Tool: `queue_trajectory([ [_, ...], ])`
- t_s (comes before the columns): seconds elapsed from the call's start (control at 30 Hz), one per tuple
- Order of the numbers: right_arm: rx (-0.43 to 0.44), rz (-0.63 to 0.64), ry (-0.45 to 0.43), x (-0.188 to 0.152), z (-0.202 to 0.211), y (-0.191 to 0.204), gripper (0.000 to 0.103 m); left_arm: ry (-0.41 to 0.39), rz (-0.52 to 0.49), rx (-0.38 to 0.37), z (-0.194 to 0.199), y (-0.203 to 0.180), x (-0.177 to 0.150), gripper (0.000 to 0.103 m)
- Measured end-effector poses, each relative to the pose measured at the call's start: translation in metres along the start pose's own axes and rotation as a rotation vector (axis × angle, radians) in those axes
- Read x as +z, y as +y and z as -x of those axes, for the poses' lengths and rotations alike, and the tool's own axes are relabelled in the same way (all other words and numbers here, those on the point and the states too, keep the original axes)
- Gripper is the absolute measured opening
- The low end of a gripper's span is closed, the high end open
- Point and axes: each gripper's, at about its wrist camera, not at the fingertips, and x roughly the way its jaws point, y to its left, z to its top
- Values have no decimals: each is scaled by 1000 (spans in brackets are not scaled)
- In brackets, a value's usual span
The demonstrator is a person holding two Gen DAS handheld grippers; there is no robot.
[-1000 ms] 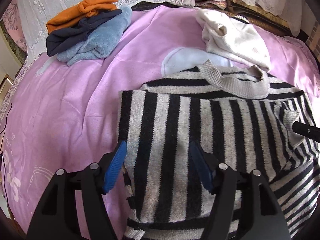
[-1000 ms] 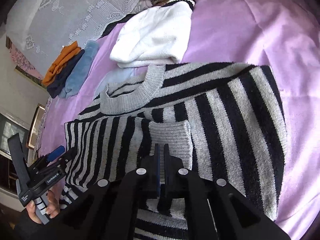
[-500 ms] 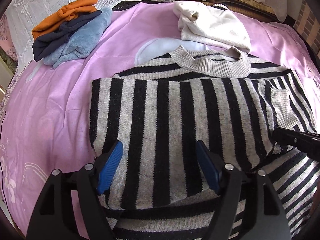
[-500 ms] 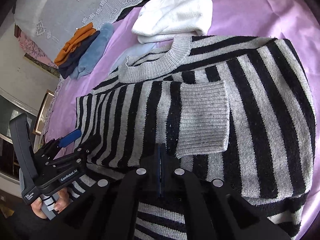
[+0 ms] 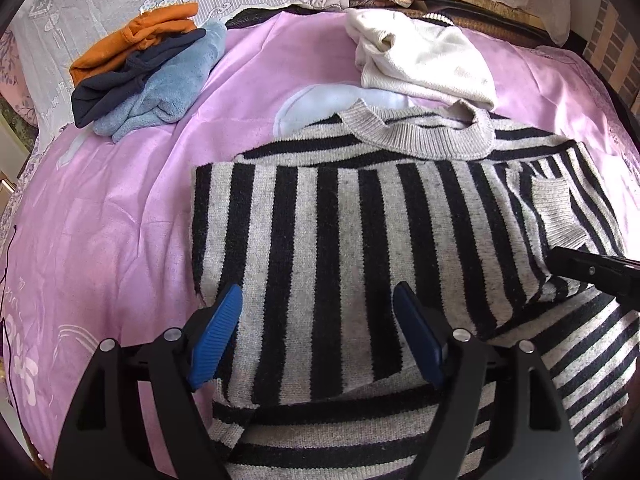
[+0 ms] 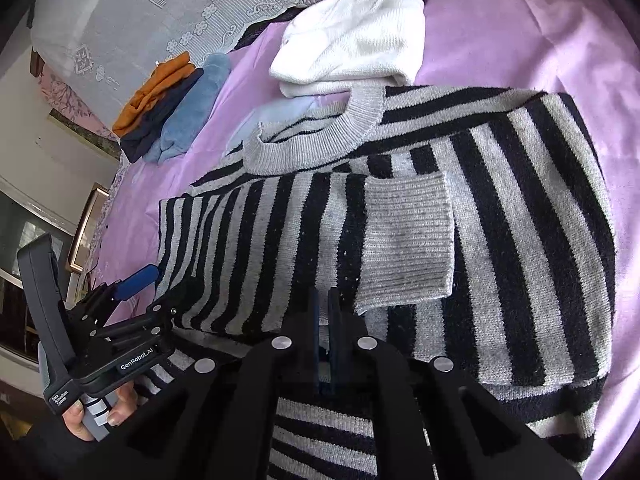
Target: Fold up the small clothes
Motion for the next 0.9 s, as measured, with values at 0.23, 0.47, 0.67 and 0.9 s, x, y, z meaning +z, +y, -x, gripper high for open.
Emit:
queue_trajectory([
  [0.23,24,32,-25,25,0,16,6,-33,-1,-62,2,-11,36,75],
  [0.47,46,1,12,52,-29,14,6,11,-29,-44,-34,-30,57,75],
  [0.67,71,-68,23,58,-40,-25,3,26,15,-22,-58,-8,58,95],
  [0.9,103,-74,-56,56,6,-58,8,-23,31,-43,-33,22,57,91],
])
